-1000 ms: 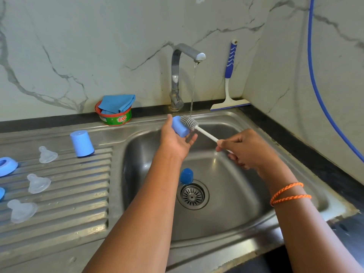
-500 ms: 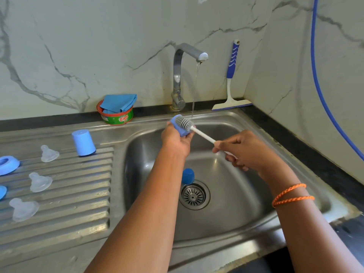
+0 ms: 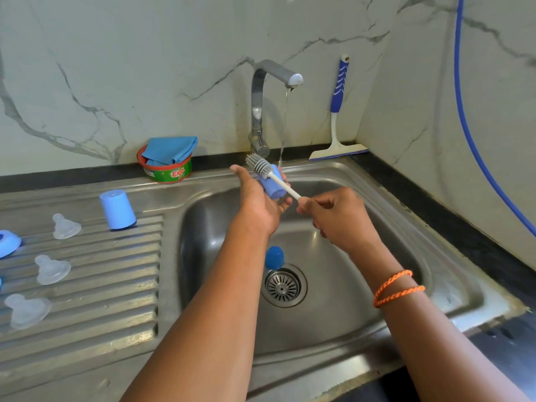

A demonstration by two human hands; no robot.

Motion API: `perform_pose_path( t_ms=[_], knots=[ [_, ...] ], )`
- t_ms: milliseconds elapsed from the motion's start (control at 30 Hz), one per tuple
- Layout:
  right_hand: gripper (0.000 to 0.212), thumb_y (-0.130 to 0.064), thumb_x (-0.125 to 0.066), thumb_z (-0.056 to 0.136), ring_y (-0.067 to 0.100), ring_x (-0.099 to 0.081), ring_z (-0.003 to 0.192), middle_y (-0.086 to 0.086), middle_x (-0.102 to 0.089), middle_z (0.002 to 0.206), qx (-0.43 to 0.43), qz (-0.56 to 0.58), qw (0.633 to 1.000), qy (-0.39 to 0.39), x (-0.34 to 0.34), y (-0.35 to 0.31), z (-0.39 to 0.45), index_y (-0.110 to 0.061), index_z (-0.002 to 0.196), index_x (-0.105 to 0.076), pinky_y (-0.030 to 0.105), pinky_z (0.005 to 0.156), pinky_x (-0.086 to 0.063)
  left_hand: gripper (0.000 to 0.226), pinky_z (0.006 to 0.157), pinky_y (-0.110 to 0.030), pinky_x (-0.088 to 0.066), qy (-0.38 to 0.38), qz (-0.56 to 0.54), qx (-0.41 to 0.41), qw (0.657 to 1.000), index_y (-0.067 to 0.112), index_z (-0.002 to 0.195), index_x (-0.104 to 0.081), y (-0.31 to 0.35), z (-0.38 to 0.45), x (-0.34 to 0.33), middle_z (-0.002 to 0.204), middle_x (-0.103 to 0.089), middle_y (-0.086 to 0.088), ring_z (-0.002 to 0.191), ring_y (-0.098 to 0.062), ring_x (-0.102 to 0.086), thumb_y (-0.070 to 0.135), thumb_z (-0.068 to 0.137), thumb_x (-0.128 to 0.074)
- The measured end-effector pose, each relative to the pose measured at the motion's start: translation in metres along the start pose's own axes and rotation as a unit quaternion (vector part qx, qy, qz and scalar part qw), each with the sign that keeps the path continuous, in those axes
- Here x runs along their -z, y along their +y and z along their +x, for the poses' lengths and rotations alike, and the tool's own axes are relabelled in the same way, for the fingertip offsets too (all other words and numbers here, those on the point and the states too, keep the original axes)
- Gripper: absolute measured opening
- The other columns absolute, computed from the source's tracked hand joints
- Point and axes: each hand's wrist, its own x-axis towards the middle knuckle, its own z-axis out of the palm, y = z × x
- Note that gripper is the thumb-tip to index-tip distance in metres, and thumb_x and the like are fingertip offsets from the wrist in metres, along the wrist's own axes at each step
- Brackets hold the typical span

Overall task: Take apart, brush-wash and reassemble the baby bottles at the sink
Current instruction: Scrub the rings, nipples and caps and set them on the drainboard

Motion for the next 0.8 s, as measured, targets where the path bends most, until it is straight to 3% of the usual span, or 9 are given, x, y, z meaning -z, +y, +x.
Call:
perform_pose_path(
  t_ms=[100,233,300,400,500,667,800],
  knots=[
    [0.027,-0.045,-0.07,0.099,0.017,-0.052,0.055,0.007,-0.065,0.062,0.0,-0.006,1.0,0.017,-0.002,-0.001,0.001,-0.027,0.082,-0.083,0.045,0.059,-0.054,0.1,0.072,-0.035,-0.056,-0.022,-0.052,-0.013,0.998,0.012,0.142,-0.06,-0.003,-0.006,-0.008,0.103,-0.07,-0.008,0.088,-0.02,-0.066,0.089,0.088,-0.026],
    [0.027,-0.039,-0.07,0.101,0.015,-0.043,0.046,0.003,-0.055,0.056,-0.051,0.047,0.995,-0.068,0.014,0.0,0.001,-0.021,0.086,-0.084,0.026,0.047,-0.037,0.09,0.085,-0.035,-0.054,-0.007,-0.146,-0.06,0.987,0.013,0.154,-0.045,0.003,-0.004,-0.003,0.141,-0.06,-0.013,0.115,-0.024,-0.064,0.08,0.093,-0.037],
    [0.029,-0.035,-0.068,0.103,0.015,-0.038,0.046,0.007,-0.052,0.06,-0.074,0.062,0.988,-0.125,0.026,0.0,-0.002,-0.016,0.088,-0.084,0.023,0.044,-0.032,0.085,0.096,-0.039,-0.053,0.012,-0.177,-0.07,0.982,0.009,0.151,-0.045,0.009,0.0,0.004,0.135,-0.061,-0.015,0.115,-0.026,-0.063,0.074,0.097,-0.04],
    [0.03,-0.033,-0.067,0.104,0.014,-0.037,0.047,0.009,-0.051,0.062,-0.079,0.058,0.983,-0.157,0.035,-0.001,-0.005,-0.012,0.091,-0.084,0.023,0.043,-0.031,0.067,0.097,-0.04,-0.053,0.014,-0.158,-0.074,0.985,0.011,0.139,-0.051,0.012,0.0,0.008,0.118,-0.063,-0.013,0.101,-0.025,-0.064,0.066,0.103,-0.039],
    [0.029,-0.036,-0.069,0.102,0.015,-0.04,0.045,0.003,-0.052,0.056,-0.066,0.065,0.991,-0.101,0.023,0.001,-0.001,-0.016,0.088,-0.084,0.023,0.043,-0.033,0.058,0.09,-0.039,-0.052,0.032,-0.082,-0.064,0.994,0.017,0.124,-0.061,0.005,-0.001,0.003,0.12,-0.067,-0.01,0.1,-0.024,-0.065,0.067,0.103,-0.039],
    [0.03,-0.044,-0.071,0.099,0.013,-0.049,0.05,0.0,-0.06,0.055,-0.005,0.037,0.999,0.019,0.001,0.002,0.002,-0.023,0.081,-0.082,0.03,0.051,-0.043,0.074,0.105,-0.049,-0.052,0.019,-0.021,-0.022,0.999,0.018,0.137,-0.054,-0.006,-0.003,-0.011,0.133,-0.064,-0.012,0.117,-0.032,-0.064,0.076,0.093,-0.048],
    [0.03,-0.039,-0.068,0.102,0.014,-0.043,0.046,0.002,-0.054,0.056,-0.05,0.064,0.995,-0.052,0.014,0.002,0.003,-0.019,0.087,-0.083,0.025,0.044,-0.036,0.072,0.082,-0.033,-0.053,0.006,-0.105,-0.047,0.993,0.014,0.134,-0.058,0.0,-0.005,-0.006,0.122,-0.067,-0.011,0.097,-0.024,-0.065,0.073,0.095,-0.048]
  ],
)
